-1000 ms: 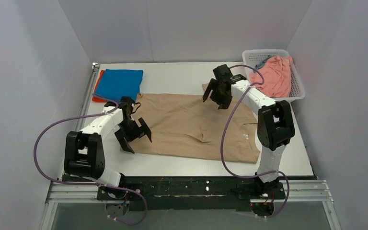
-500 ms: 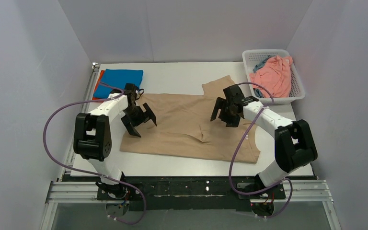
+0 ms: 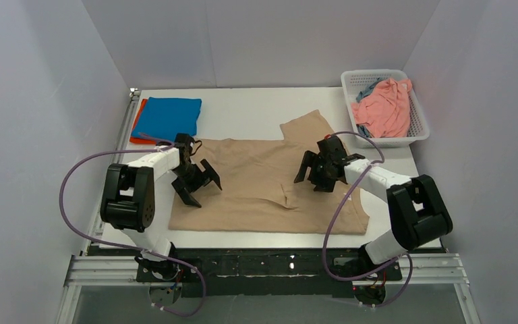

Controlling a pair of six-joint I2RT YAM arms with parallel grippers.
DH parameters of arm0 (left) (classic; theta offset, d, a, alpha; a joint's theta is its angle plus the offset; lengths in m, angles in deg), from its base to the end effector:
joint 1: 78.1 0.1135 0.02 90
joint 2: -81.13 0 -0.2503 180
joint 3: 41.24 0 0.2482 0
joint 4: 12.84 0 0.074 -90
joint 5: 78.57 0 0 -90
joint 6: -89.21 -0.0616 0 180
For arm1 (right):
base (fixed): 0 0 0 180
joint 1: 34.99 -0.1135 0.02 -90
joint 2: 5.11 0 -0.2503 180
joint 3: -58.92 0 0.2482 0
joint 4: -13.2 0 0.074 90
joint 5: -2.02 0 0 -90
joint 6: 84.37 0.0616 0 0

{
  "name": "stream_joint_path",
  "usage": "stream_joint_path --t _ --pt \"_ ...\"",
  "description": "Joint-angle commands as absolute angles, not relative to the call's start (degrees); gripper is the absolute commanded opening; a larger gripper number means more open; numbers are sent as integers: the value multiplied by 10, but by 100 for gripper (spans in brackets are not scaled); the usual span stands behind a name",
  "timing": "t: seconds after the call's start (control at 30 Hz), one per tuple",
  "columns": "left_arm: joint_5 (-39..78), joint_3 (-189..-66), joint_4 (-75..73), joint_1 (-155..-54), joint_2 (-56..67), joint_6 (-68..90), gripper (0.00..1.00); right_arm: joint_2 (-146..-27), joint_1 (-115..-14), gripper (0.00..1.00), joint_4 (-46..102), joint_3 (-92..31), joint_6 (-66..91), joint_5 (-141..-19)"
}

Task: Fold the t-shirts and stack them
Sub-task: Fold the flattened tshirt in 1/3 of the way, then grab the side of the flattened tshirt furthest away from the robot with both arms

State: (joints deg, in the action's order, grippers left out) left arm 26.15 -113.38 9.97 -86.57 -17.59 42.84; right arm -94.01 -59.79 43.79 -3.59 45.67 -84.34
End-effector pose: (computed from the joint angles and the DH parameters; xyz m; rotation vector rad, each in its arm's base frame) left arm 0.3606 -0.0695 0.1484 -0.6474 2.4426 -0.7030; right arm 0.2810 0.1341 0.1398 0.3261 2.6255 0.4914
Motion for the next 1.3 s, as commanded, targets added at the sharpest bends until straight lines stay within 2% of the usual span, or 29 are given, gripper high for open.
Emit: stream_joint_path --t 0.0,0.17,0.33,0.57,0.7,0.8,0.9,1.13,1.27 --pt "245 -1019 172 -874 -135 441 98 -889 -601 88 472 48 472 -827" --pt "224 -955 167 -877 -65 465 98 -821 -611 88 460 113 498 -819" --pt "211 -962 180 -877 -39 458 98 -803 -611 89 460 124 483 -845" --pt "149 -1076 260 -876 -14 434 98 -786 -611 93 534 -13 441 -936" --pt "88 -1176 292 -867 -12 423 98 -742 -611 96 555 -112 438 -1071" --pt "74 -1243 290 -836 -39 415 98 -722 -608 100 505 -131 434 -1147" --pt "77 -1311 261 -805 -95 388 98 -715 -603 100 443 -131 393 -1155" --pt "98 -1445 214 -782 -263 258 97 -713 -598 100 452 -128 360 -1133" --pt "114 -1471 181 -763 -318 194 91 -710 -594 96 472 -114 350 -1133"
